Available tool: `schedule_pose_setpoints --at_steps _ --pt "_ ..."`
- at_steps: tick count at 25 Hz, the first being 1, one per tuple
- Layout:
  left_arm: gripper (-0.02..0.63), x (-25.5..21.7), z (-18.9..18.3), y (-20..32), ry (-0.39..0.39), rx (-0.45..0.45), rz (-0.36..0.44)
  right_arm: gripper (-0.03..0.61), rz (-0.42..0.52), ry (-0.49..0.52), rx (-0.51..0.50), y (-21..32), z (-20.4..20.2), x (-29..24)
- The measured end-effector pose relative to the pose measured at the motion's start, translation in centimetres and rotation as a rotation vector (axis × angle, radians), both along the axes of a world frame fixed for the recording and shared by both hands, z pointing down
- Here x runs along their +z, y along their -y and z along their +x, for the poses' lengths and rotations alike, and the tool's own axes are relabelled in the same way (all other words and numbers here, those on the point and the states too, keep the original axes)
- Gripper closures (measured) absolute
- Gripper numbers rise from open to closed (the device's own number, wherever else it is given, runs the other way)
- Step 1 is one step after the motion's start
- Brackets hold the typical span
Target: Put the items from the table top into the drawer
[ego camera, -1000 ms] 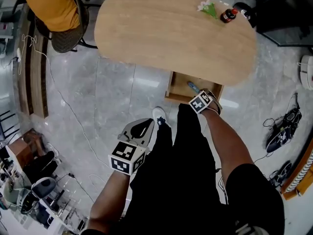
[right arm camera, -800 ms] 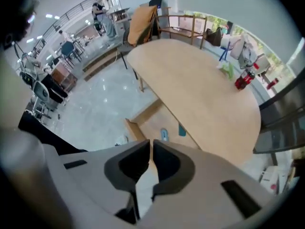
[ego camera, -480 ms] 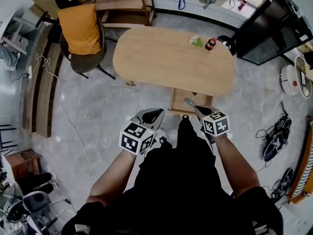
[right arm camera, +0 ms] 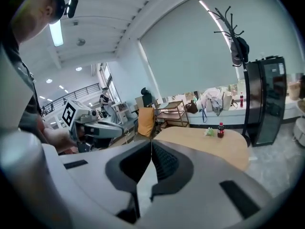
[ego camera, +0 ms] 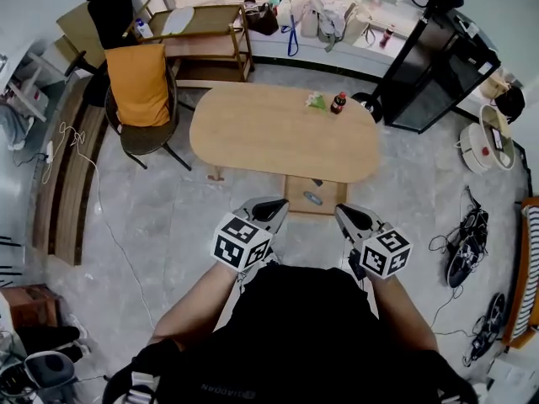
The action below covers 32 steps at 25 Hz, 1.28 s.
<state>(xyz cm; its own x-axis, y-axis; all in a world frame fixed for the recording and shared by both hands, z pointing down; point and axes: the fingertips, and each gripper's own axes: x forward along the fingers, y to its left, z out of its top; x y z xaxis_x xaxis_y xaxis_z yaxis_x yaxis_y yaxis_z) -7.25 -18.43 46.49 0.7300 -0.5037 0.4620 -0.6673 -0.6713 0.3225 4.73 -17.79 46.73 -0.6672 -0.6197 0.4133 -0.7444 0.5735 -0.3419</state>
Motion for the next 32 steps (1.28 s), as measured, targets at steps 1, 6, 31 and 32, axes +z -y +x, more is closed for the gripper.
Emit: schedule_pose_setpoints --at_steps 1,6,31,32 --pt "0.609 -0.6 0.5 -0.4 -0.005 0.000 0.012 0.574 0.018 0.016 0.004 -0.3 0.4 -1.1" --pt "0.609 -3.2 4.1 -2.7 -0.027 -0.007 0.068 0.575 0.108 0.036 -0.015 -3.3 3.2 -5.4" --pt "0.609 -3.3 13.8 -20.1 0.080 -0.038 0.051 0.575 0.106 0.058 -0.021 -20.9 13.9 -2.7" --pt "0.609 -4.0 13.6 -19.6 0.081 -0.031 0.064 0.575 0.105 0.057 -0.016 -20.7 13.6 -2.9"
